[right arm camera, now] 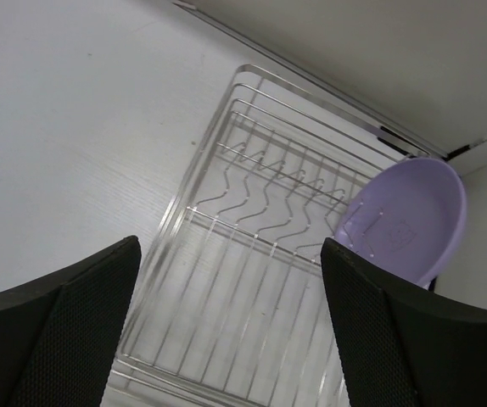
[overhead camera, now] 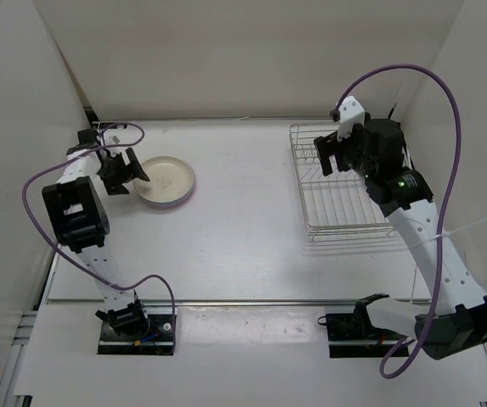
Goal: Unload the plates from the dish rack
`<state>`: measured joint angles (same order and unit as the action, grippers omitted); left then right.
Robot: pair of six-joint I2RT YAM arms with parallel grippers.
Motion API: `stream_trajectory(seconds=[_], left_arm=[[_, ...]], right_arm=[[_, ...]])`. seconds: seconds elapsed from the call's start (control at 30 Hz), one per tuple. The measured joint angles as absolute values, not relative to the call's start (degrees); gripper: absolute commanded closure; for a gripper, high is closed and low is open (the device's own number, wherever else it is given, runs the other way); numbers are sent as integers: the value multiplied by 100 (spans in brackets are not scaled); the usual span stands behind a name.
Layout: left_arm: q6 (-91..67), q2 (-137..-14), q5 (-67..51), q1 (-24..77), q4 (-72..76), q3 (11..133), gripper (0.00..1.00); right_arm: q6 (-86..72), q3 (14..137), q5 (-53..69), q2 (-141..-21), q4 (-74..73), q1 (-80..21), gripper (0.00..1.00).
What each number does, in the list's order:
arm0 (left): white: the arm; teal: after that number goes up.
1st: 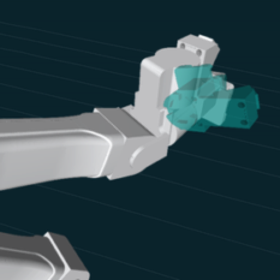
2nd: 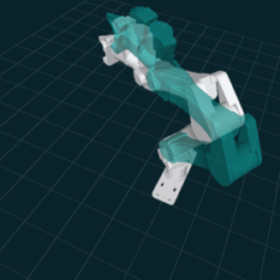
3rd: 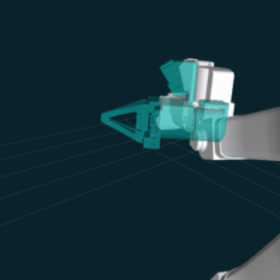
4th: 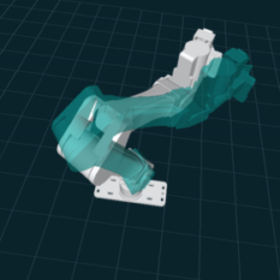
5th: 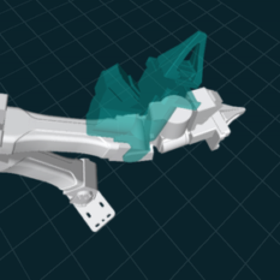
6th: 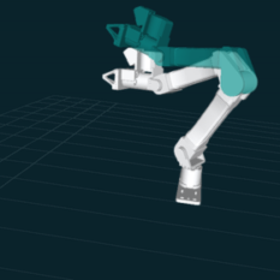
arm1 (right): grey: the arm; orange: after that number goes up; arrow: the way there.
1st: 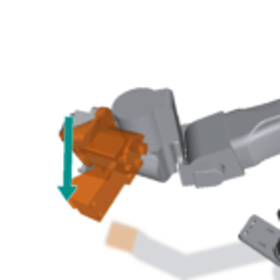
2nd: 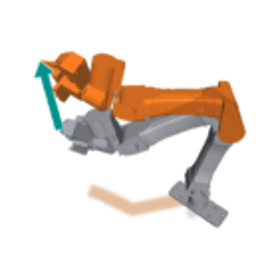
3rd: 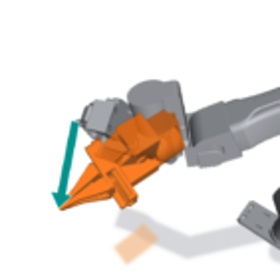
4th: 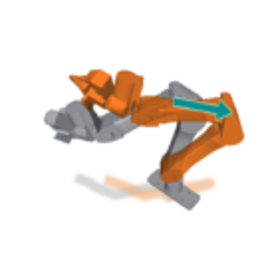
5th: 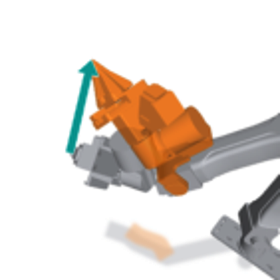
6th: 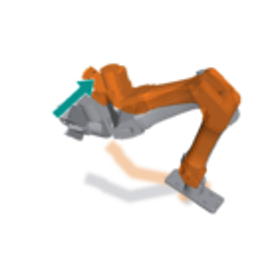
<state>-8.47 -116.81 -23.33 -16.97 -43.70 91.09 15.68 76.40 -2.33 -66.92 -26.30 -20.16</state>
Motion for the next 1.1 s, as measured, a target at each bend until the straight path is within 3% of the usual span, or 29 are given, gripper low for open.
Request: stream_trajectory(seconds=[0.27, 0.6, 1.1], left_arm=[[-305, -10958, -2381, -1778, -4416, 8298, 0], [141, -8667, -2292, -2029, -4163, 7026, 0], [582, -7415, -1640, -1975, -4372, 6532, 0]], right_arm=[[2408, 7472, -1450, -7218, -2091, -1529, 8], [3752, 7450, -3225, -8665, -871, -910, 11], [4372, 8097, -3610, -9970, -148, -550, 20]])
